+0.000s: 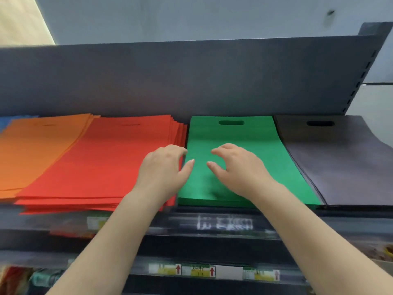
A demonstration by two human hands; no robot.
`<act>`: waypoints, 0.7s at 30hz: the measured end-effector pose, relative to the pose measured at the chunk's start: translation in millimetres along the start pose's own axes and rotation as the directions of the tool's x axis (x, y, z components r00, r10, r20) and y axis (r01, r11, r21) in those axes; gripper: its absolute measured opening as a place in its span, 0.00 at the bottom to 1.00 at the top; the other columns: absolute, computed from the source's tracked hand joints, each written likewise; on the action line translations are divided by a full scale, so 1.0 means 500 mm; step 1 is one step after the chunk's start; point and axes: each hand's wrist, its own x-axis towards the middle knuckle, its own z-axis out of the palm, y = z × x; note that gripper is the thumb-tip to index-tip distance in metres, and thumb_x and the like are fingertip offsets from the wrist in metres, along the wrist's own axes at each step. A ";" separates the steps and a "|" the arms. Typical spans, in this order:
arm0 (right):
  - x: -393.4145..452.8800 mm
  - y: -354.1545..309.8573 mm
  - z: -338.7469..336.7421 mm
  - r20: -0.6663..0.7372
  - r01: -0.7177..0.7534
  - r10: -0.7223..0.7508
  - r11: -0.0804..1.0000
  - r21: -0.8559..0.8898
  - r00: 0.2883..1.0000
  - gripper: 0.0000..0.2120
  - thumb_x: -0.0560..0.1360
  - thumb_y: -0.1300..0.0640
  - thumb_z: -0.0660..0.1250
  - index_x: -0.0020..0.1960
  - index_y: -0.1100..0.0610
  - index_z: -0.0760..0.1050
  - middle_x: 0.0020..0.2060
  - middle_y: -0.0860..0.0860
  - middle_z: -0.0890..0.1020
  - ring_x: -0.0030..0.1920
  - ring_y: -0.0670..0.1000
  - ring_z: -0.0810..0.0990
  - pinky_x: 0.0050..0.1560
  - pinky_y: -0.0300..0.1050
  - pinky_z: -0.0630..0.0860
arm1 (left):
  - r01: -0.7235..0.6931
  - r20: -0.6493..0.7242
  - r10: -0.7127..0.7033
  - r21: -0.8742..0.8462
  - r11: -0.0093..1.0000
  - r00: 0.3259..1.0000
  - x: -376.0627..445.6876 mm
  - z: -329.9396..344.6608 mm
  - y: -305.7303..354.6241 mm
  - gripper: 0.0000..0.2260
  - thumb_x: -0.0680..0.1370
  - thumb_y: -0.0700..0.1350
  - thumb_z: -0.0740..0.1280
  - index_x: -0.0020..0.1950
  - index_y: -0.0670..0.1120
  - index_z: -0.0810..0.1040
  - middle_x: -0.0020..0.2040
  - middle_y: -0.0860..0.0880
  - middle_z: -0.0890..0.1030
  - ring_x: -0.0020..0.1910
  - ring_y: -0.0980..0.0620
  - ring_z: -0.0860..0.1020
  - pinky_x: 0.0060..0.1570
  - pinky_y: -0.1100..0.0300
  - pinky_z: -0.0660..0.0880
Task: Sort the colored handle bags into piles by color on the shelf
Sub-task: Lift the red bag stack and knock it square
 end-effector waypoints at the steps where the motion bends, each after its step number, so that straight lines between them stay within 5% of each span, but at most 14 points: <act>1: 0.005 -0.030 0.007 0.000 0.017 -0.017 0.999 0.028 1.000 0.21 0.79 0.43 0.56 0.68 0.51 0.71 0.63 0.48 0.74 0.62 0.52 0.73 0.57 0.47 0.72 | -0.009 0.000 0.009 0.010 1.000 1.000 -0.010 -0.016 -0.032 0.18 0.79 0.55 0.60 0.64 0.47 0.76 0.63 0.50 0.77 0.61 0.48 0.74 0.60 0.54 0.68; 7: 0.022 -0.190 0.081 0.019 0.065 -0.069 0.984 0.166 0.997 0.19 0.78 0.44 0.60 0.64 0.53 0.74 0.60 0.47 0.76 0.60 0.50 0.74 0.59 0.47 0.71 | -0.063 0.110 0.059 0.035 0.997 0.992 -0.060 -0.073 -0.214 0.19 0.77 0.59 0.61 0.63 0.50 0.76 0.63 0.55 0.76 0.62 0.53 0.72 0.60 0.57 0.68; 16: 0.028 -0.291 0.119 0.123 0.104 -0.105 0.994 0.018 0.987 0.30 0.72 0.32 0.57 0.64 0.50 0.73 0.59 0.45 0.76 0.60 0.48 0.72 0.59 0.46 0.71 | -0.316 0.351 0.281 0.046 0.948 0.893 -0.091 -0.099 -0.342 0.39 0.67 0.76 0.52 0.70 0.55 0.67 0.69 0.58 0.69 0.66 0.57 0.68 0.61 0.59 0.67; 21: 0.020 -0.282 0.107 0.226 0.086 -0.100 0.994 0.067 0.969 0.39 0.64 0.29 0.64 0.70 0.49 0.69 0.65 0.43 0.71 0.64 0.45 0.69 0.62 0.40 0.65 | -0.400 0.372 0.340 0.095 0.912 0.864 -0.086 -0.096 -0.349 0.32 0.70 0.66 0.64 0.70 0.53 0.66 0.67 0.54 0.71 0.62 0.51 0.71 0.57 0.55 0.71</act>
